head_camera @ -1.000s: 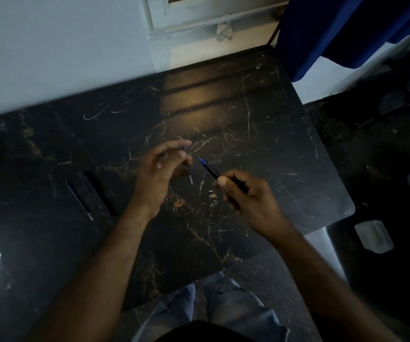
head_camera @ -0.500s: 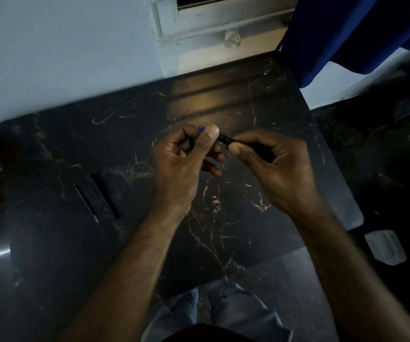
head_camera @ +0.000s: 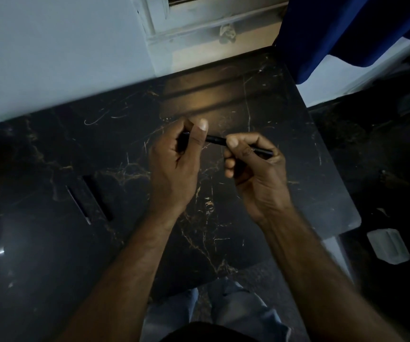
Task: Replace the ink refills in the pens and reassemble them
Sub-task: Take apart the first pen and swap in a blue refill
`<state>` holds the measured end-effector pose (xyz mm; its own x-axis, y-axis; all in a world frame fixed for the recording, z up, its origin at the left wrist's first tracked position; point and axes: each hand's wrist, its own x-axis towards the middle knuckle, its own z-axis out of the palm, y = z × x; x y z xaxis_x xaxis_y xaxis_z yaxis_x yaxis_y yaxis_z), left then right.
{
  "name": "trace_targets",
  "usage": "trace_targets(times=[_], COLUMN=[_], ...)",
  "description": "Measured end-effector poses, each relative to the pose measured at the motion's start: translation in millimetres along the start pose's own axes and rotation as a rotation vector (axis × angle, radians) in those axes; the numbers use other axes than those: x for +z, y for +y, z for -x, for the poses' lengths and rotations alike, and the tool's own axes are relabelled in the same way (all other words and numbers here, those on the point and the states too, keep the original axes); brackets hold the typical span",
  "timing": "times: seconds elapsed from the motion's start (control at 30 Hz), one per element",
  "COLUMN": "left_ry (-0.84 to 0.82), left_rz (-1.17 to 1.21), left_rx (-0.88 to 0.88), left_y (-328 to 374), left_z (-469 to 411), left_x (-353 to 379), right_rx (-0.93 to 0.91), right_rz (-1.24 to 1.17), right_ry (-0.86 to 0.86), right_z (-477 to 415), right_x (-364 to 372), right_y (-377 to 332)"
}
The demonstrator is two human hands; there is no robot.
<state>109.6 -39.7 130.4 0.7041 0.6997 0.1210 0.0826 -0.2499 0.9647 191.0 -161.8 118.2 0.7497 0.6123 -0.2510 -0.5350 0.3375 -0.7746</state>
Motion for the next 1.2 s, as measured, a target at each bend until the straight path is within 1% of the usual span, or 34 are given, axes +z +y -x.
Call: trace_targets(times=[0.1,0.23,0.33,0.47,0.67,0.87,0.93,1.0,1.07,1.1,1.2], left_ry=[0.054,-0.008,-0.077,-0.036,-0.107,-0.136,-0.193,-0.277,-0.305,-0.279,-0.16], left_rz=[0.015,0.174,0.299,0.373,0.219,0.127,0.07,0.126,0.176,0.148,-0.039], left_rx=[-0.082,-0.236,-0.195,-0.131,-0.048,-0.176,-0.202,-0.201,-0.146,-0.097,0.039], left_y=[-2.3,-7.7,-10.4,-16.8,-13.2,-10.3,-11.4,-10.4,-9.4,-9.7,-9.4], left_z=[-2.9,-2.7,6.1,12.9,8.3,-2.5,-5.5,-7.0,-7.2,-7.4,-9.1], left_x=[-2.3,-10.2,-14.9,-22.9,-39.9,-47.8,-55.9,-64.4,-70.5,-72.6,-73.2], right_rx=[0.033,0.039,-0.005,-0.011,0.012,0.005,0.005,-0.002,-0.014,-0.021,-0.036], right_rz=[-0.027,-0.027,0.029,0.087,0.064,0.081,0.083,0.076,0.071,0.07,0.051], right_ry=[-0.021,0.005,0.012,-0.024,-0.039,-0.031,-0.003,0.025,0.038,0.037,0.02], right_z=[-2.4,-6.7,-11.9,-13.6,-5.0,2.6,5.3,6.1,5.2,4.5,3.9], right_x=[3.6,6.5,6.8,7.0,12.7,23.1,25.3,28.4,32.5,35.3,43.8], right_y=[4.4,6.5,1.1,-5.4,1.4,10.8,12.8,14.7,16.6,17.6,21.4])
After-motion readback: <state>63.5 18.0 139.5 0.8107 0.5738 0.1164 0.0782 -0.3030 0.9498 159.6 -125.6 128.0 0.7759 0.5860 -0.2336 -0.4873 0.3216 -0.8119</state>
